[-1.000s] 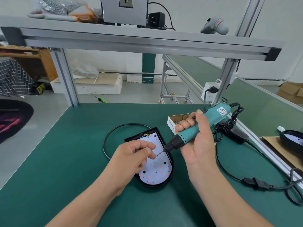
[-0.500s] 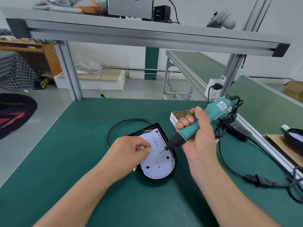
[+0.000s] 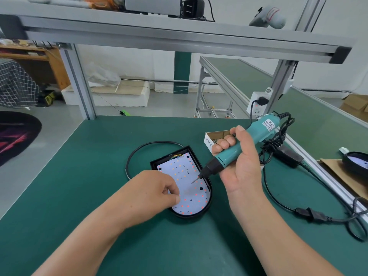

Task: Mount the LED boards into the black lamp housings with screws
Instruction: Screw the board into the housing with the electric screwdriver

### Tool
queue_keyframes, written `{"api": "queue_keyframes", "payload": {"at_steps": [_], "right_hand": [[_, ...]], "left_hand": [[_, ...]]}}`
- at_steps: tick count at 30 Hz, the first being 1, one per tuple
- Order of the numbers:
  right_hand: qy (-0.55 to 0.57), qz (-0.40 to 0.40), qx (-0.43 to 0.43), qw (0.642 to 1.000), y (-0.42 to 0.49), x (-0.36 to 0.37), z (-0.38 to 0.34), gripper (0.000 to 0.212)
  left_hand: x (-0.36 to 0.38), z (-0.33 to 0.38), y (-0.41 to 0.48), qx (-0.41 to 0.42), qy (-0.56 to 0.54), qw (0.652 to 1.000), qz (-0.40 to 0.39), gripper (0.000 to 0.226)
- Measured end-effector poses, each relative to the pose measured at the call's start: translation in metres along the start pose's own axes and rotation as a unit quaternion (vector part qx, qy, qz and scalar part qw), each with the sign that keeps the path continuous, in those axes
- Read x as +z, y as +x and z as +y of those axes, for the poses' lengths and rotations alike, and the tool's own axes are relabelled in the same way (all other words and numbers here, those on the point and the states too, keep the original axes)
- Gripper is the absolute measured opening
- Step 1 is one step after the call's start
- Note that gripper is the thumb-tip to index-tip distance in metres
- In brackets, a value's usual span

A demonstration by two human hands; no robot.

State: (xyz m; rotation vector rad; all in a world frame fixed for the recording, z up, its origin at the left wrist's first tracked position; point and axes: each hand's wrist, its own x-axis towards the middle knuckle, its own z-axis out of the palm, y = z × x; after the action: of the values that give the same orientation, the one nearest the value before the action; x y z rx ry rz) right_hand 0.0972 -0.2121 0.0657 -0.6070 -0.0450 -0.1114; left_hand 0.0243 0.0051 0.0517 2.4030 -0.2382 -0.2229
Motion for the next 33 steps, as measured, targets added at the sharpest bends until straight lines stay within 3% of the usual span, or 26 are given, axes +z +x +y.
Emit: {"api": "queue_keyframes", "payload": {"at_steps": [4,11,17,22,33], "right_hand": [[0.002,-0.007,0.002,1.000,-0.001,0.000,-0.001,0.016],[-0.027,-0.034,0.006,0.999,-0.006,0.005,0.003,0.014],[-0.084,-0.088,0.069,0.990,-0.019,0.012,0.018,0.017],[-0.164,-0.103,0.059,0.979,-0.028,0.014,0.034,0.017],[-0.156,-0.091,0.020,0.983,-0.031,0.016,0.034,0.004]], "left_hand": [[-0.004,-0.002,0.003,-0.006,-0.009,1.000,0.026,0.010],[-0.003,-0.006,0.005,-0.024,0.003,1.000,-0.004,0.011],[-0.004,-0.008,0.007,-0.034,-0.007,0.999,0.017,0.015],[-0.004,-0.008,0.009,-0.027,-0.018,0.999,0.023,0.017],[-0.002,-0.007,0.009,-0.026,-0.010,0.999,0.023,0.018]]}}
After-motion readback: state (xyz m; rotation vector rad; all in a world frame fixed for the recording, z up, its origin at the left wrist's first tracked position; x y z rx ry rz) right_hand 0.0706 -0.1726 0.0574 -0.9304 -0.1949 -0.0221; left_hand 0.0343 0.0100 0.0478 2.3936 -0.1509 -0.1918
